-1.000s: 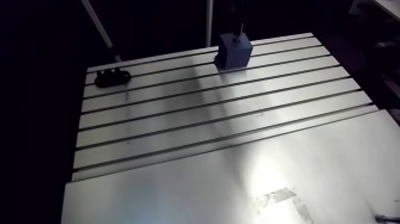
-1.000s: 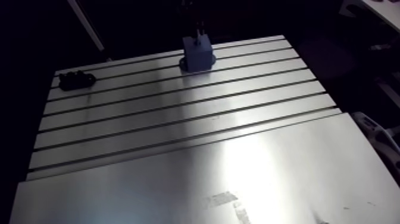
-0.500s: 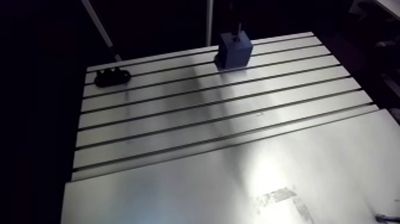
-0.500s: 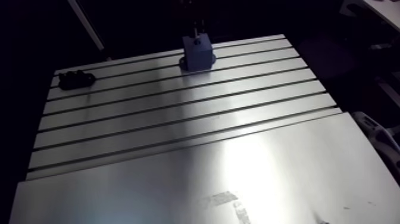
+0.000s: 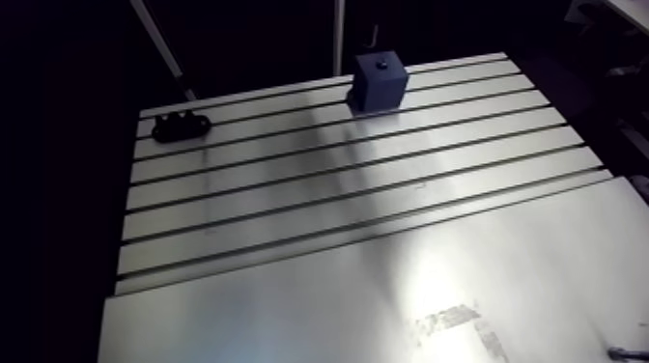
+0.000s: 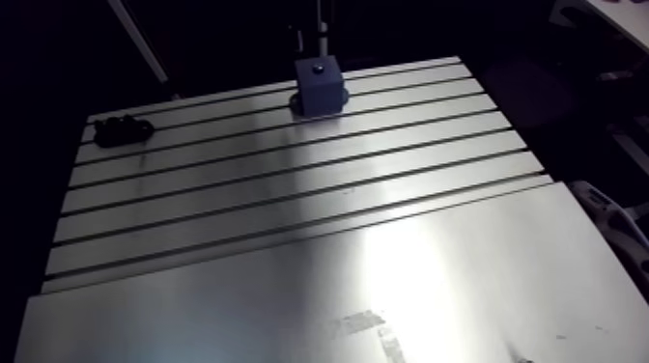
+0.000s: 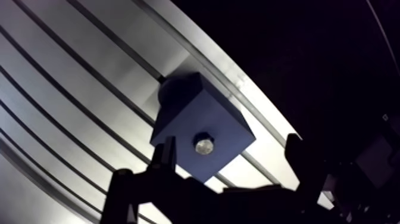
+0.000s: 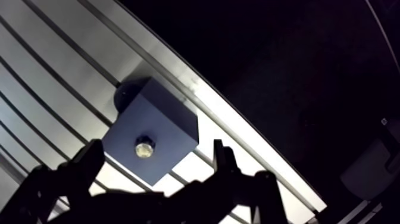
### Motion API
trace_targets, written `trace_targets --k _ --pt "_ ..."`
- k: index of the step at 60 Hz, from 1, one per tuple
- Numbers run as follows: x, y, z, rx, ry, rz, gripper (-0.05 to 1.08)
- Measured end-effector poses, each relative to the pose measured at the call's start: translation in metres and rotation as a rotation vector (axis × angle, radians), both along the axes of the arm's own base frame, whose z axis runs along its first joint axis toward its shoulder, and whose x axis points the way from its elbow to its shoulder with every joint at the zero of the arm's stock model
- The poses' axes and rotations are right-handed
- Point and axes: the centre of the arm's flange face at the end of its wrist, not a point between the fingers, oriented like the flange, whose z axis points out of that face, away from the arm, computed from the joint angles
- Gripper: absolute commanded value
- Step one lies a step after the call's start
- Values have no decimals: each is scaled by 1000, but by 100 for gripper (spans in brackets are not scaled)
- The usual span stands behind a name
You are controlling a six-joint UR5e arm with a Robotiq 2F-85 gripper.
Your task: Pick up the M10 bolt and insert it into the hex recess until seated.
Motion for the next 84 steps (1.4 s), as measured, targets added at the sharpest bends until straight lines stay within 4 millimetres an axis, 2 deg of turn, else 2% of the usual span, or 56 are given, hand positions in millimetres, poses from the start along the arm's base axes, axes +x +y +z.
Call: trace_targets --k 20,32,34,36,47,49,54,59,69,74,84 --pt "-1 2 7 1 15 -36 1" --pt "1 6 8 0 15 -121 1" --pt "2 7 8 0 14 -141 2" --pt "2 8 8 0 13 -163 8" --pt "7 7 7 -2 -19 -286 17" --pt "8 7 7 -3 -30 -306 26" --pt "11 4 8 -4 -58 -351 27" --pt "13 2 9 -3 -79 -384 33" --pt "13 1 13 0 -106 -424 35" --pt "12 2 13 1 -114 -433 41" --pt "10 4 12 4 -122 -473 41"
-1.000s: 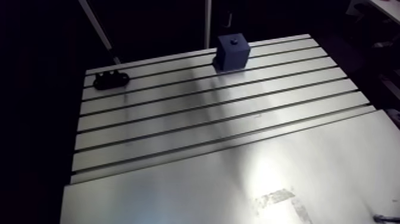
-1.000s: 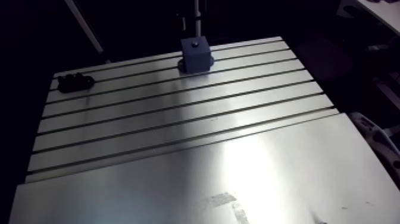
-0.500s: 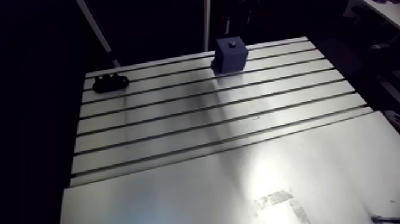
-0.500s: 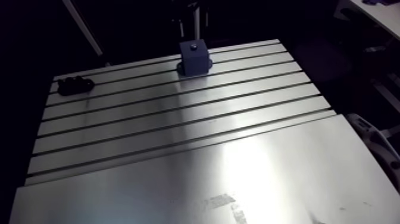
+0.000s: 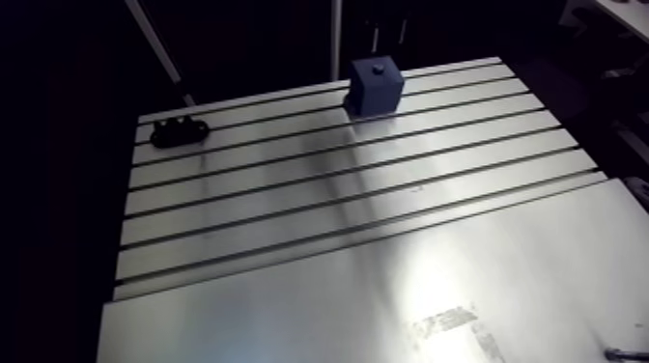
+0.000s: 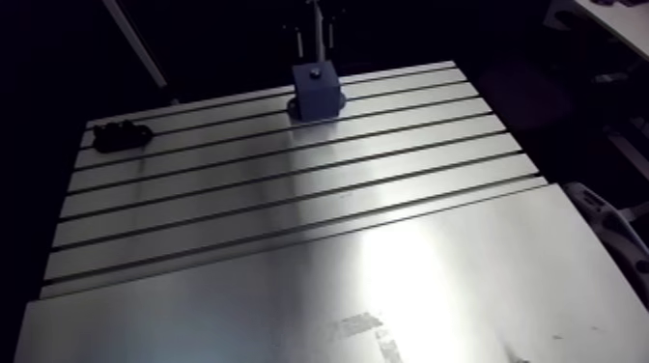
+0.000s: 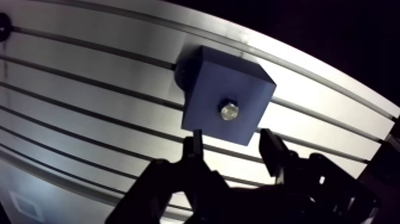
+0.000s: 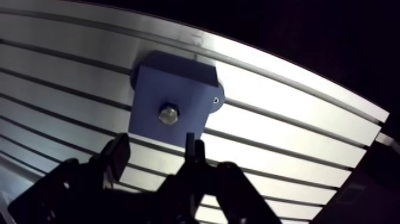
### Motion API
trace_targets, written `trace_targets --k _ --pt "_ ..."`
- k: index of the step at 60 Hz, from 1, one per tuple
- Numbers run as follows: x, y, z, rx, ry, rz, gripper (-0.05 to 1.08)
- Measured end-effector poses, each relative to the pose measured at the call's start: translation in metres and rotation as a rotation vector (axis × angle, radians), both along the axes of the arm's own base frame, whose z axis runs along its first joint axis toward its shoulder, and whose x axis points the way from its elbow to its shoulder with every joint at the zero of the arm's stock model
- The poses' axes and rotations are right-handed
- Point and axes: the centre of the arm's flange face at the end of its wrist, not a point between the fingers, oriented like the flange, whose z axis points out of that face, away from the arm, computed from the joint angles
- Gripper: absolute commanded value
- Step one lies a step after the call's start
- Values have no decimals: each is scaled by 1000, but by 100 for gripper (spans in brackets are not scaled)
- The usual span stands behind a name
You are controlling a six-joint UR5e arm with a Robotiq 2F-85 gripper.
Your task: Pick up the M10 bolt and insert it into the hex recess until seated.
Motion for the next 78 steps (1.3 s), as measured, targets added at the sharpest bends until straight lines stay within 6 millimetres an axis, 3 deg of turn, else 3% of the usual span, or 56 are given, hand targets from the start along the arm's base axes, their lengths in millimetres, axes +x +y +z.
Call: trace_targets --k 44,78 --pt "-1 0 -13 33 5 -96 42" --pt "-3 2 -30 41 3 -98 48"
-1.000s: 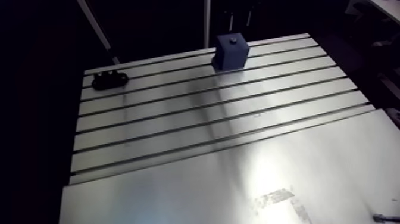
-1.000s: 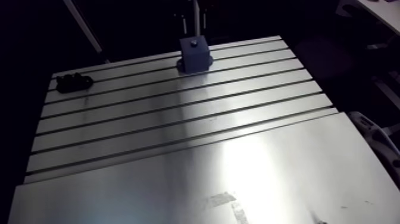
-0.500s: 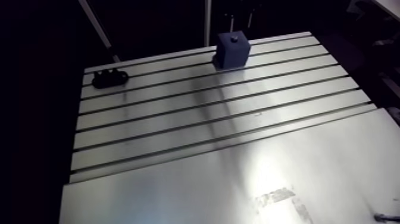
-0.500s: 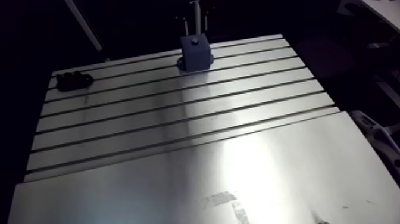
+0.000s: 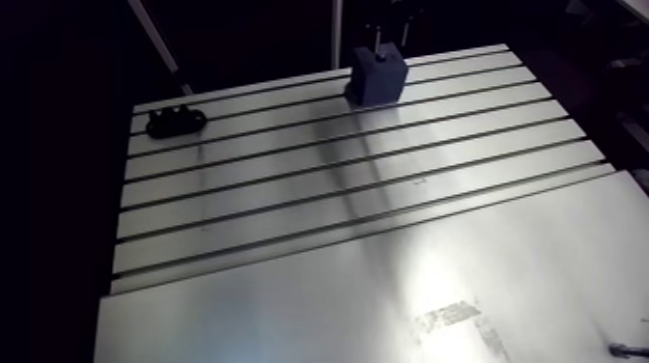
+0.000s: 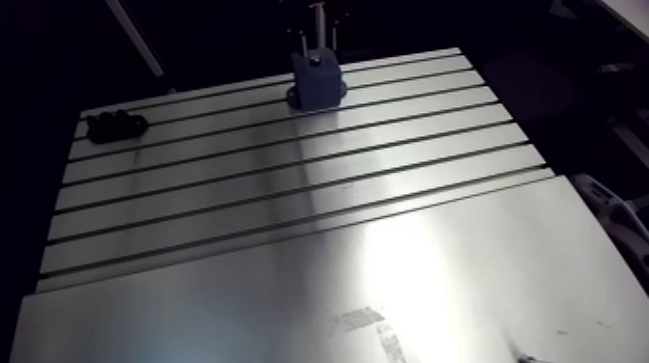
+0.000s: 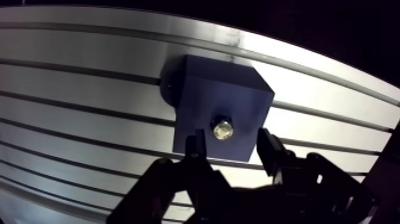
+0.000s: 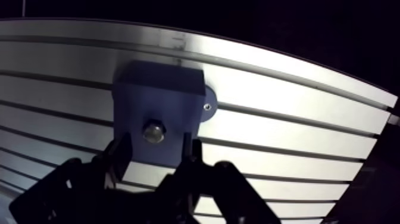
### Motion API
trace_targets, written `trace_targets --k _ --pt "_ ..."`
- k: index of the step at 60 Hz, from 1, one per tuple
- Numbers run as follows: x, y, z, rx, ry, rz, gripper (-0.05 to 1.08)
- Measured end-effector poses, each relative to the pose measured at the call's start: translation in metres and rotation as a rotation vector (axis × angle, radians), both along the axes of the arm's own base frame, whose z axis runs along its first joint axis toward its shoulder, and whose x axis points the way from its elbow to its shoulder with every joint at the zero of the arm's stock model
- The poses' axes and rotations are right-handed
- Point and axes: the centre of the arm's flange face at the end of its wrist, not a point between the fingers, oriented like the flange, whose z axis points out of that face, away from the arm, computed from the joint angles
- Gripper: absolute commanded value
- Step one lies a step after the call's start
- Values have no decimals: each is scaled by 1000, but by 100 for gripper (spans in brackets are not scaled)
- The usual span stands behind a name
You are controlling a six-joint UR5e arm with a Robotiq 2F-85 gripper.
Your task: Pick up the M10 bolt and insert it into the hex recess until seated.
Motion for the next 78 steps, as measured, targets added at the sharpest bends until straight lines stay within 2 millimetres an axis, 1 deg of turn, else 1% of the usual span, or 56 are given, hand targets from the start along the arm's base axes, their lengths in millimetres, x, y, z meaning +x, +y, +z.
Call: trace_targets --k 14,19,60,65,78 --pt "0 0 -1 0 -1 0 50" --pt "0 0 -1 0 -1 1 54" --pt "2 -3 -8 -8 -12 1 58" --pt "2 -3 -8 -9 -12 1 59" --pt "2 -3 -8 -8 -8 1 60"
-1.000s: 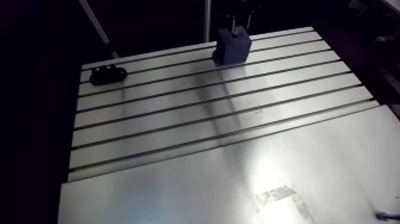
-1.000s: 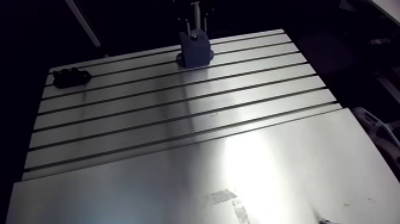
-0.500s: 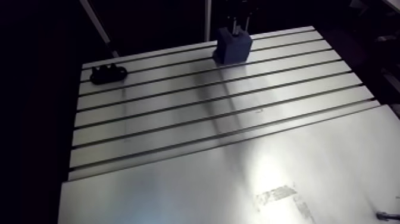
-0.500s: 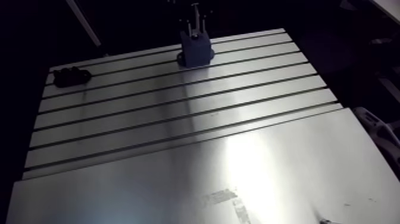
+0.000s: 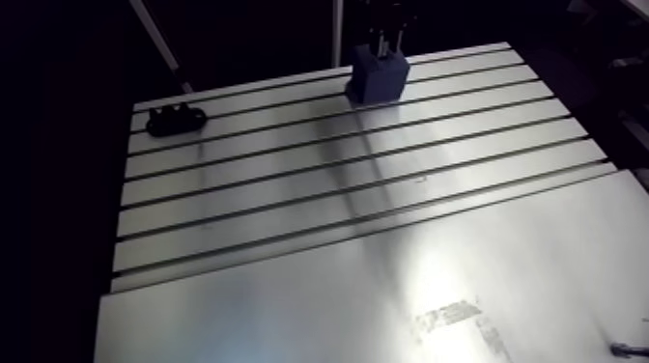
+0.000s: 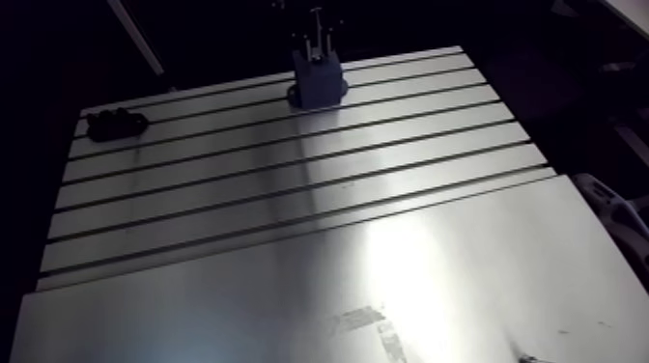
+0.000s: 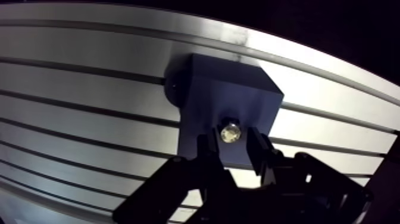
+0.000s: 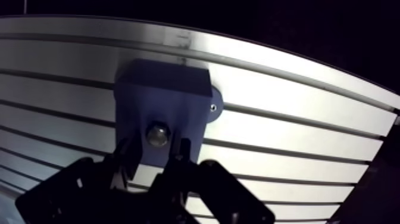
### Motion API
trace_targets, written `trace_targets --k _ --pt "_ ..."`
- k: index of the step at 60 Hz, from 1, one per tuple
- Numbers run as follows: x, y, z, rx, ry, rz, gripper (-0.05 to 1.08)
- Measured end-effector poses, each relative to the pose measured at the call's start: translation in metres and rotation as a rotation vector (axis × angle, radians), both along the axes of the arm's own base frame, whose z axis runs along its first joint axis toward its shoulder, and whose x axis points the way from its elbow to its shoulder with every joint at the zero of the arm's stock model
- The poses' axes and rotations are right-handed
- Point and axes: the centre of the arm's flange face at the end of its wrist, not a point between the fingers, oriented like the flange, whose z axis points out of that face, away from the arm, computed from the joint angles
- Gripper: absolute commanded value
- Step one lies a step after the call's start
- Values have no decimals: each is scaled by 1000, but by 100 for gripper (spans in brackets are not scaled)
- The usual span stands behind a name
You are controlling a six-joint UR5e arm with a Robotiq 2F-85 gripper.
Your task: Pick up the M10 bolt and insert it into the hex recess until seated.
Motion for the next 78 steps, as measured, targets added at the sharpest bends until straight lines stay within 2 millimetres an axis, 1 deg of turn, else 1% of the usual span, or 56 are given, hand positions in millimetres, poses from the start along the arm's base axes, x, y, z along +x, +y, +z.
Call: trace_targets --k 31,78 --pt "-3 1 1 6 23 4 60" --pt "-1 0 -1 0 22 9 62"
